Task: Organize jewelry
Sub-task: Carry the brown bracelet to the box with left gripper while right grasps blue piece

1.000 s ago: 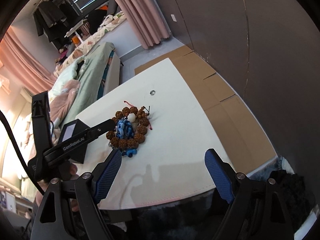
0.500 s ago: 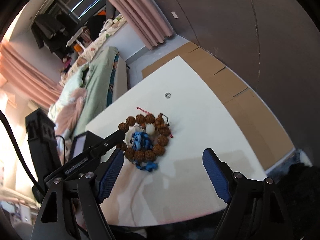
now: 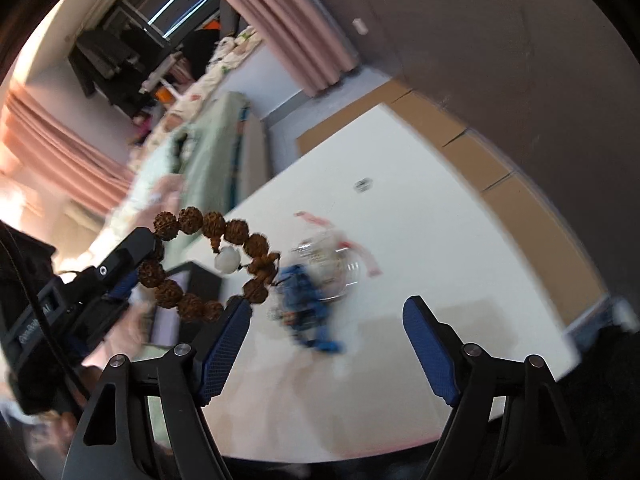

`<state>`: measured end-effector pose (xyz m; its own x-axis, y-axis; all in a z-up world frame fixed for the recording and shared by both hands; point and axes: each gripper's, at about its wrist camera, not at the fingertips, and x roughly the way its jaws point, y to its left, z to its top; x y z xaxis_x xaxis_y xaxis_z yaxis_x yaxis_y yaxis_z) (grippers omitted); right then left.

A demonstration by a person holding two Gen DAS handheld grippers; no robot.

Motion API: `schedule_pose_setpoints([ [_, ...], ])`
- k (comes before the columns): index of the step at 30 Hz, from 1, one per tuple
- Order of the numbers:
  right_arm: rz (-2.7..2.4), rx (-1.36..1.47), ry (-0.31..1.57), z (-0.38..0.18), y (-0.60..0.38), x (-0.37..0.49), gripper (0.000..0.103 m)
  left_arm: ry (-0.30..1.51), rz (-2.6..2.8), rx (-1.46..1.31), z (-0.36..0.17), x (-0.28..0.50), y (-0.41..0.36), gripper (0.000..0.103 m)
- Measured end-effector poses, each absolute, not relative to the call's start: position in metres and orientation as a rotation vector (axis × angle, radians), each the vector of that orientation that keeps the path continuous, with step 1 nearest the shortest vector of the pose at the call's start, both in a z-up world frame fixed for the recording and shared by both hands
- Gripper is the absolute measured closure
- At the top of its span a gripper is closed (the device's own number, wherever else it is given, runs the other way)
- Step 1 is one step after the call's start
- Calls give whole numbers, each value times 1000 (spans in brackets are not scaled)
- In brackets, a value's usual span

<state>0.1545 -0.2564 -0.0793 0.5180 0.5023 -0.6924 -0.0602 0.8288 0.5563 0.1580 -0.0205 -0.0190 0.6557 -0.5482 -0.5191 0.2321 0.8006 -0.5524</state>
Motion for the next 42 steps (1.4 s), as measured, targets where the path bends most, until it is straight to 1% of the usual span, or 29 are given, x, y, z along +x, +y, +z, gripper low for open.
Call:
schedule_pose_setpoints([
  [4, 353, 447, 1004, -84, -239, 164, 28, 702, -422, -484, -9, 148, -1, 83],
  [6, 387, 440, 1018, -86, -228, 173, 36, 693, -404, -491, -6, 147, 7, 83],
  [10, 383, 343, 1045, -90, -206, 186, 37, 681, -358, -509, -3, 145, 26, 83],
  [13, 386, 310, 1059, -92, -198, 190, 39, 674, -323, -519, 0, 140, 41, 83],
  [16, 378, 267, 1069, -94, -189, 194, 46, 666, -294, -527, 4, 135, 53, 83],
  [17, 378, 251, 1076, -96, -184, 195, 50, 665, -285, -528, 4, 134, 56, 83],
  [19, 371, 207, 1091, -100, -177, 197, 51, 665, -267, -531, 6, 133, 63, 83],
  [20, 358, 177, 1098, -103, -173, 199, 54, 666, -257, -532, 6, 131, 66, 83],
  [22, 341, 137, 1114, -108, -169, 201, 66, 670, -241, -535, 6, 129, 71, 83],
  [23, 342, 139, 1119, -109, -170, 202, 78, 673, -236, -536, 6, 129, 72, 83],
  [25, 361, 168, 1107, -106, -176, 200, 92, 684, -224, -536, 5, 128, 76, 83],
  [33, 435, 274, 1029, -78, -191, 189, 93, 688, -169, -538, 1, 125, 91, 83],
  [39, 512, 334, 955, -44, -179, 187, 93, 666, -145, -587, 0, 124, 107, 83],
  [41, 542, 340, 934, -34, -172, 187, 93, 671, -129, -597, 0, 125, 112, 77],
  [42, 561, 344, 924, -29, -167, 188, 93, 678, -120, -607, -1, 126, 114, 65],
])
